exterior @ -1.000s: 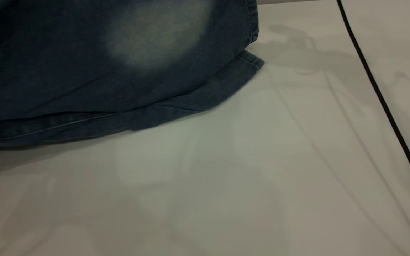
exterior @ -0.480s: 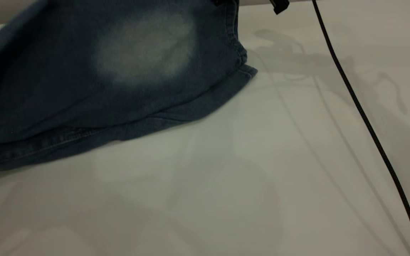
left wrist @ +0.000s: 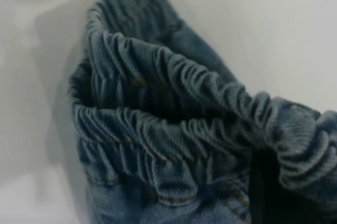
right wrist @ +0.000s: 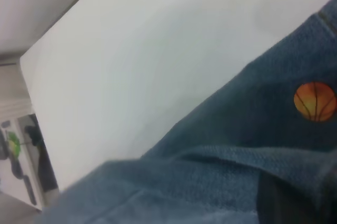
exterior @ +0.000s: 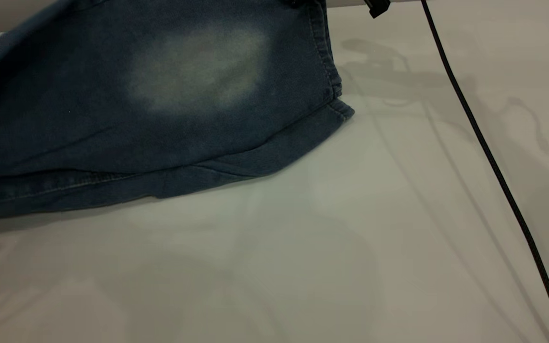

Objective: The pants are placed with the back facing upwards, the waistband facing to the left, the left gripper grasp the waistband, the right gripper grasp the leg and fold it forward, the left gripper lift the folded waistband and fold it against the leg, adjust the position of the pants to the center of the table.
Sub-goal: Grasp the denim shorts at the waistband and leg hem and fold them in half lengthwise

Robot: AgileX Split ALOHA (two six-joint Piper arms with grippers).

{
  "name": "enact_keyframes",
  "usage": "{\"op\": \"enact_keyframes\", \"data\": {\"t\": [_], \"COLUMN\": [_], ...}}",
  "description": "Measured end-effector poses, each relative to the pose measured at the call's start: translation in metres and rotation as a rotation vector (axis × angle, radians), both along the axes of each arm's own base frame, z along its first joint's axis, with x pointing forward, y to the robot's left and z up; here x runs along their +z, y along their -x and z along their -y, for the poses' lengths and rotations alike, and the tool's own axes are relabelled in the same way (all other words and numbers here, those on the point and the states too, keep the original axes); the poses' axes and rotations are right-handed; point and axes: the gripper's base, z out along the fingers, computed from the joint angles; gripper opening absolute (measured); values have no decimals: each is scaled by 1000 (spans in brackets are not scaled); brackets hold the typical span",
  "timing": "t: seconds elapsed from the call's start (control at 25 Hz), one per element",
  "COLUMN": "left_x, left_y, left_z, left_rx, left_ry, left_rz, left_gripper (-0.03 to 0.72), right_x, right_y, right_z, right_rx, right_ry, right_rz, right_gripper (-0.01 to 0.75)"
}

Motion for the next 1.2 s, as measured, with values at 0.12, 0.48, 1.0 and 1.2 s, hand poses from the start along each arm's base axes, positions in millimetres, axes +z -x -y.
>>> {"op": "enact_keyframes", "data": {"t": [0.12, 0.48, 1.0, 1.2], "left_x": [2, 2, -13, -13], "left_y": [-2, -2, -4, -4], "left_z": [0, 1, 5, 5], "left_rx": [-18, -67, -272, -346], "left_ry": [-14, -47, -137, -201], "left_rz": [7, -7, -109, -128], "left_gripper": [167, 167, 225, 435], "right_x": [0, 1, 9, 10], "right_y": [0, 5, 19, 24], "right_z": [0, -2, -11, -13], "right_rx": [34, 150, 364, 438], "right_ry": [14, 34, -65, -85], "right_rz": [32, 91, 133, 137], "right_gripper": [62, 410, 563, 563]}}
